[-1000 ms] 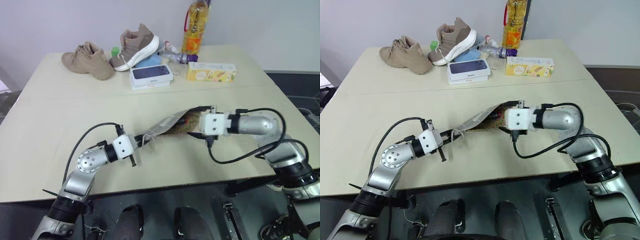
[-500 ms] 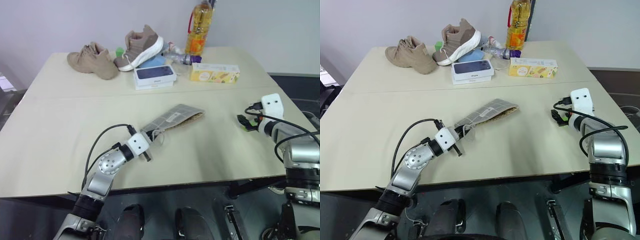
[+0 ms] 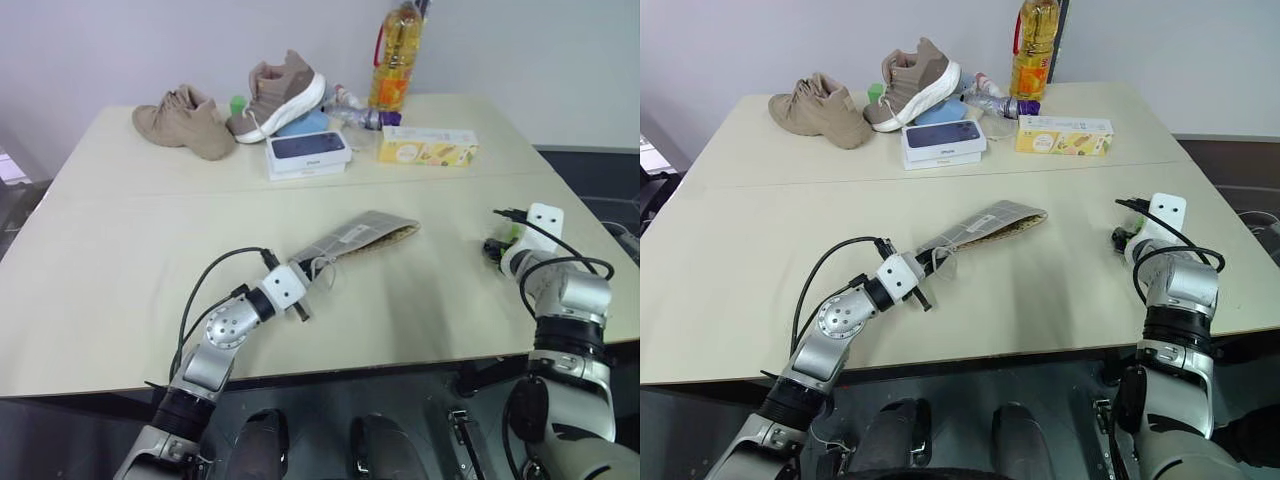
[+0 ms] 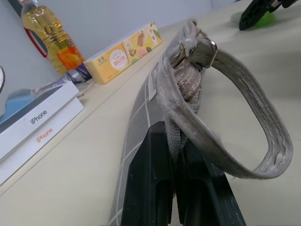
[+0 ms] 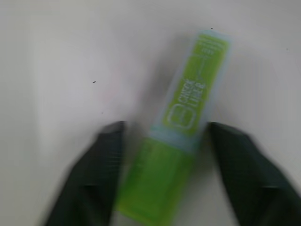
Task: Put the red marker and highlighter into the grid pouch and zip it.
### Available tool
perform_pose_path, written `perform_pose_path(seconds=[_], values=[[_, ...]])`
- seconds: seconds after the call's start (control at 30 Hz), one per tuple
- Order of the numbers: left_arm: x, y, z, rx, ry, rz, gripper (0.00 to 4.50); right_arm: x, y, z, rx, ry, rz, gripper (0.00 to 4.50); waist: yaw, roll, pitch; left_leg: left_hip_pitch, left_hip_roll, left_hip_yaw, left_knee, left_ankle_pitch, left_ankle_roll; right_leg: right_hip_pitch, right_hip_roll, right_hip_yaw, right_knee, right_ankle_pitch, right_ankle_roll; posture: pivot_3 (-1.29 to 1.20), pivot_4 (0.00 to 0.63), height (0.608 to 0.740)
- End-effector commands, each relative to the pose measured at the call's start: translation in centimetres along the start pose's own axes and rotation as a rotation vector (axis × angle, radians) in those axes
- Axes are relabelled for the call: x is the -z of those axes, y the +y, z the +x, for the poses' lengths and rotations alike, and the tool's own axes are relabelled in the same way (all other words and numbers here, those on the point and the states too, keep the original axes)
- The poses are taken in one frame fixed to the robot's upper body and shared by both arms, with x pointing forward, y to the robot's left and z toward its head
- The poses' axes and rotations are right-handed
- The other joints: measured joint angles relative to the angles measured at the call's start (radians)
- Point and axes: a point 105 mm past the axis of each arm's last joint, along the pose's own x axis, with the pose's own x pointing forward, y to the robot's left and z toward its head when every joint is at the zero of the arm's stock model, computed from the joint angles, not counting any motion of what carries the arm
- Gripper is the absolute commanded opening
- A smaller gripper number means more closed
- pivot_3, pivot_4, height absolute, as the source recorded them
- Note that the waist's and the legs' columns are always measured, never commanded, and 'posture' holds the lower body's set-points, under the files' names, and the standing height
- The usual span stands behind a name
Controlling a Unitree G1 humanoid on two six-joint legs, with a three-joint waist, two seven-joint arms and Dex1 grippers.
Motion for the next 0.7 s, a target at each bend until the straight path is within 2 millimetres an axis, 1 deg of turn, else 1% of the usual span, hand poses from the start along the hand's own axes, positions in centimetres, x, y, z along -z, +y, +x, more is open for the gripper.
perform_pose_path(seconds=[0.03,0.07,0.13,0.17,0.2,0.27,0.3,0.33,0.4,0.47,0.5,0.6,0.7], values=[[-0.8,0.6,-0.1,-0.028,-0.030,0.013,0.00,-0.5,0.5,-0.3,-0.023,-0.018,0.007,1.16,0.000,0.000,0.000,0.000,0.000,0.000,0.000,0.000,0.000,0.000,0.000,0.000,0.000,0.000,0.000,0.00,0.150,0.736],[-0.7,0.8,-0.2,-0.039,-0.027,0.009,0.00,-1.0,0.8,-0.5,-0.042,-0.036,-0.020,0.86,0.000,0.000,0.000,0.000,0.000,0.000,0.000,0.000,0.000,0.000,0.000,0.000,0.000,0.000,0.000,0.00,0.150,0.736],[-0.6,1.5,-0.5,-0.067,-0.023,-0.002,0.00,-2.2,2.0,-1.1,-0.104,-0.100,-0.141,0.89,-0.003,0.000,0.000,0.000,0.000,0.000,0.000,0.000,0.000,0.000,0.000,0.000,0.000,0.000,0.000,0.00,0.150,0.736],[-0.6,1.9,-0.6,-0.085,-0.023,-0.009,0.00,-3.3,3.1,-1.8,-0.157,-0.175,-0.274,0.89,-0.004,0.000,0.000,0.000,0.000,0.000,0.000,0.000,0.000,0.000,0.000,0.000,0.000,0.000,0.000,0.00,0.150,0.736],[-0.6,2.2,-0.7,-0.096,-0.024,-0.014,0.00,-3.9,4.0,-2.4,-0.198,-0.220,-0.369,0.89,-0.006,0.001,0.001,0.000,0.000,0.000,-0.001,0.000,0.000,-0.001,0.000,0.000,0.000,0.000,0.000,0.00,0.150,0.736],[-0.6,2.8,-0.8,-0.108,-0.024,-0.015,0.00,-5.0,6.9,-4.5,-0.347,-0.357,-0.623,0.89,-0.013,0.004,0.002,-0.001,0.000,0.000,-0.001,0.000,0.000,-0.001,0.000,0.001,0.000,0.000,0.001,0.00,0.150,0.736],[-0.6,2.9,-0.9,-0.107,-0.023,-0.013,0.00,-5.2,8.0,-5.6,-0.410,-0.415,-0.733,0.89,-0.017,0.004,0.002,-0.001,0.000,0.000,-0.001,0.000,0.000,-0.002,0.000,0.001,0.000,0.000,0.001,0.00,0.150,0.736],[-0.6,3.0,-0.9,-0.107,-0.022,-0.013,0.00,-5.2,8.8,-6.3,-0.452,-0.450,-0.808,0.89,-0.020,0.004,0.002,-0.001,0.000,0.000,-0.001,0.000,0.001,-0.002,0.000,0.001,0.000,0.000,0.001,0.00,0.150,0.736],[-0.6,3.2,-1.0,-0.105,-0.023,-0.010,0.00,-4.7,10.4,-8.2,-0.587,-0.510,-0.950,0.89,-0.020,0.004,0.002,-0.001,0.000,0.000,-0.001,0.000,0.001,-0.002,0.001,0.001,0.000,0.000,0.002,0.00,0.150,0.736],[-0.6,3.3,-1.1,-0.101,-0.025,-0.005,0.00,-4.1,11.5,-9.7,-0.706,-0.527,-0.999,0.89,-0.019,0.003,0.002,-0.001,0.000,-0.001,-0.001,0.000,0.001,-0.002,0.001,0.000,0.000,-0.001,0.002,0.00,0.150,0.736],[-0.6,3.3,-1.1,-0.100,-0.026,-0.003,0.00,-3.8,11.8,-10.2,-0.740,-0.529,-1.010,0.89,-0.019,0.003,0.002,-0.001,0.000,-0.001,-0.001,0.000,0.001,-0.002,0.001,0.000,0.000,-0.001,0.002,0.00,0.150,0.736],[-0.7,3.3,-1.0,-0.097,-0.029,-0.002,0.00,-3.0,12.5,-10.8,-0.802,-0.520,-1.068,0.89,-0.017,0.003,0.003,-0.001,0.000,-0.001,-0.001,0.000,0.001,-0.002,0.001,0.000,0.000,-0.001,0.002,0.00,0.150,0.736],[-0.7,3.3,-1.0,-0.098,-0.028,-0.001,0.00,-2.5,12.8,-11.1,-0.833,-0.516,-1.087,0.89,-0.015,0.003,0.003,-0.001,0.000,0.000,0.000,0.000,0.001,-0.001,0.000,0.000,0.000,-0.002,-0.001,0.00,0.150,0.736]])
